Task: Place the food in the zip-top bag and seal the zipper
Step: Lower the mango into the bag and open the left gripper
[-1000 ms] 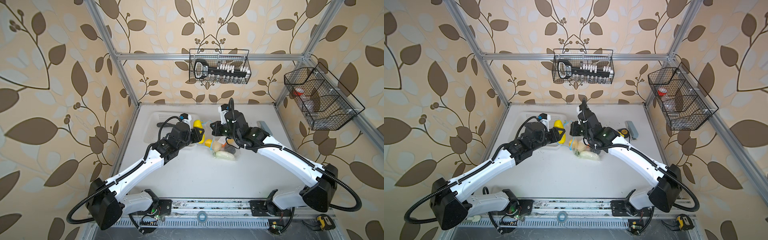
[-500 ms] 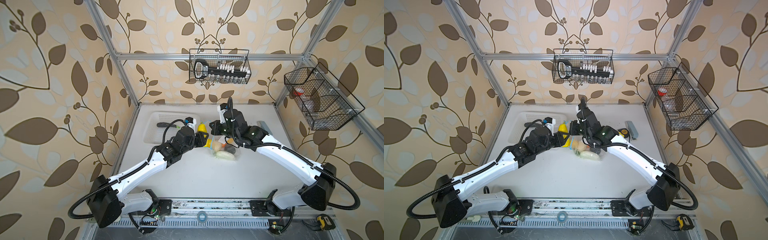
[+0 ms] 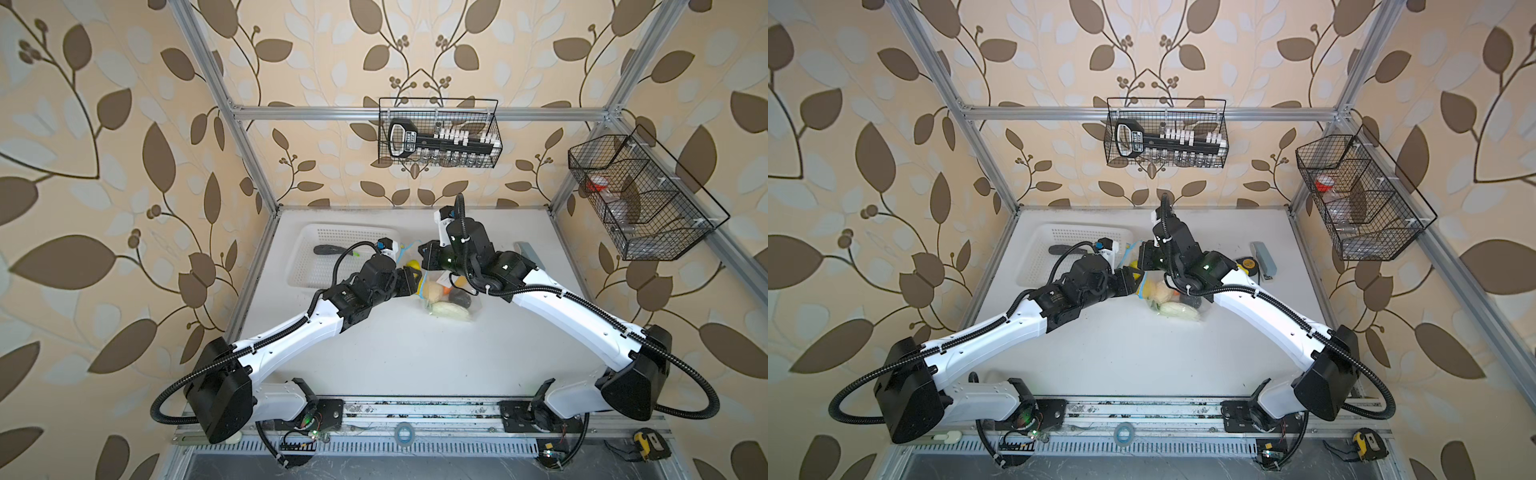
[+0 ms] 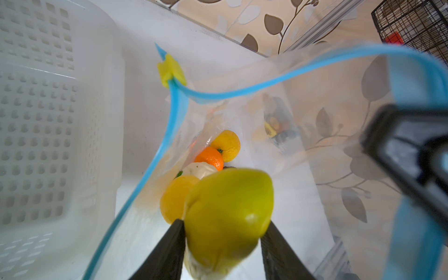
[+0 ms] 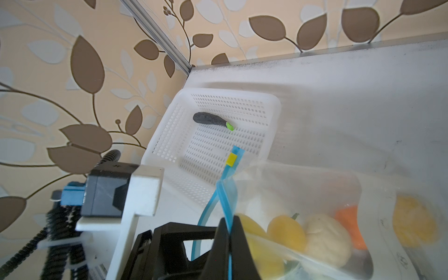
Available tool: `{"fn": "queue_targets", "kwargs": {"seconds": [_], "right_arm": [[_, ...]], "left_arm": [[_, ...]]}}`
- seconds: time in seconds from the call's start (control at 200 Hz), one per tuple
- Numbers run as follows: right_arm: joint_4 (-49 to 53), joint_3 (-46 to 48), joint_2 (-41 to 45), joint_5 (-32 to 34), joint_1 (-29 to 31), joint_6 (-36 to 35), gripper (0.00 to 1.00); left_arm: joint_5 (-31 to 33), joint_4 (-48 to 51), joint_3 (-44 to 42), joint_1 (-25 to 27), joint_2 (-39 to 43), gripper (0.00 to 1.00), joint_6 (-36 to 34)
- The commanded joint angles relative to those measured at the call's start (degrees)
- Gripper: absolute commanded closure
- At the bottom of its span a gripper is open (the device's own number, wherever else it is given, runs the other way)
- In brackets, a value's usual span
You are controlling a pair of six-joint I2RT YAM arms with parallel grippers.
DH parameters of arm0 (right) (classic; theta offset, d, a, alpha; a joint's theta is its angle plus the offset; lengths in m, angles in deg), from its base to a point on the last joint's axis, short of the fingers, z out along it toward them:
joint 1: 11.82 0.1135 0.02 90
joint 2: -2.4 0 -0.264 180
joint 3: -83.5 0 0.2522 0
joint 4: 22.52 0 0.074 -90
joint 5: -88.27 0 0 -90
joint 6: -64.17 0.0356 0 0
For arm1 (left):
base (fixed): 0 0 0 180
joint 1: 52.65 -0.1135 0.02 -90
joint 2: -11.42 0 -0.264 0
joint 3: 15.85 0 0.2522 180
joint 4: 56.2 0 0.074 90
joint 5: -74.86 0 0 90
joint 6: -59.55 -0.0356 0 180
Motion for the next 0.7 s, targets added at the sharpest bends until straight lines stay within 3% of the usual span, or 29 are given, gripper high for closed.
{"fn": "queue_targets", "kwargs": {"seconds": [0.0,0.445,0.61,0.695], "right_arm": [[-0.34,-2.1,-0.52,-0.36,0.32,0.1,1.0],[-0.22,-1.35,-0.19,-0.2,0.18,-0.1,1.0],[-0.56,-0.62,0.35,-0.22,-0.09,0.01,1.0],[-0.94,0.04,0.62,-0.33,-0.18,0.05,1.0]], "left_arm": [[0.58,-1.17,1.05,0.54,-0.37,0.46,-1.68],[2.2,2.57,2.24,0.63,3.06,0.4,-1.65],[8.27,10.95,6.12,0.59,5.85,0.32,-2.59],[12.37,15.74,8.66,0.23,5.82,0.24,-3.81]]}}
